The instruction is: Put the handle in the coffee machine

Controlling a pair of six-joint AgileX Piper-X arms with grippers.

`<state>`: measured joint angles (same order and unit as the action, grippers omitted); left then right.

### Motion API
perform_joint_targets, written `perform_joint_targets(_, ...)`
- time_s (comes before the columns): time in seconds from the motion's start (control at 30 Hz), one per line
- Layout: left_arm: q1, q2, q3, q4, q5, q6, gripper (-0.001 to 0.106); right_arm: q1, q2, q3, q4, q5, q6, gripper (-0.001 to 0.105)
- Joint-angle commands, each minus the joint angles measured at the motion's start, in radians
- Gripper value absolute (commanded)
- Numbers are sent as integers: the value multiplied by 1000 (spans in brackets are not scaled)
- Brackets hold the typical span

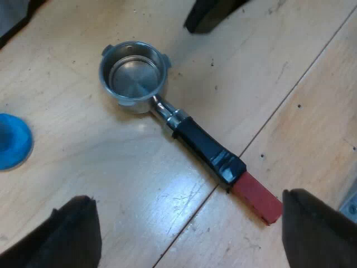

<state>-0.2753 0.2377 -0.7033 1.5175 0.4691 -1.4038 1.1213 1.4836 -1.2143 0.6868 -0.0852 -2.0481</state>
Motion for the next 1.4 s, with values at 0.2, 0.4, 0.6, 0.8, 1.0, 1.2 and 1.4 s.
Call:
perform_joint_targets(0.2, 67, -7, -7, 10, 9, -14, 70, -1, 96, -77, 0, -54, -126, 76)
perform_joint_targets(0.4, 78, -7, -7, 10, 22, -12, 70, -1, 201, -154, 103, -54, -148, 76)
perform_joint_targets(0.6, 78, -7, -7, 10, 22, -9, 70, -1, 261, -185, 110, -54, -199, 77)
perform_joint_targets(0.8, 78, -7, -7, 10, 22, -6, 70, -1, 284, -185, 103, -54, -238, 77)
perform_joint_targets(1.0, 78, -7, -1, 8, 22, -6, 70, -1, 312, -185, 77, -54, -249, 77)
perform_joint_targets(1.2, 78, -7, -1, 8, 22, -6, 70, -1, 337, -185, 59, -52, -249, 77)
perform_joint_targets(1.4, 78, -7, -1, 8, 22, -6, 70, -1, 361, -187, 37, -52, -249, 77)
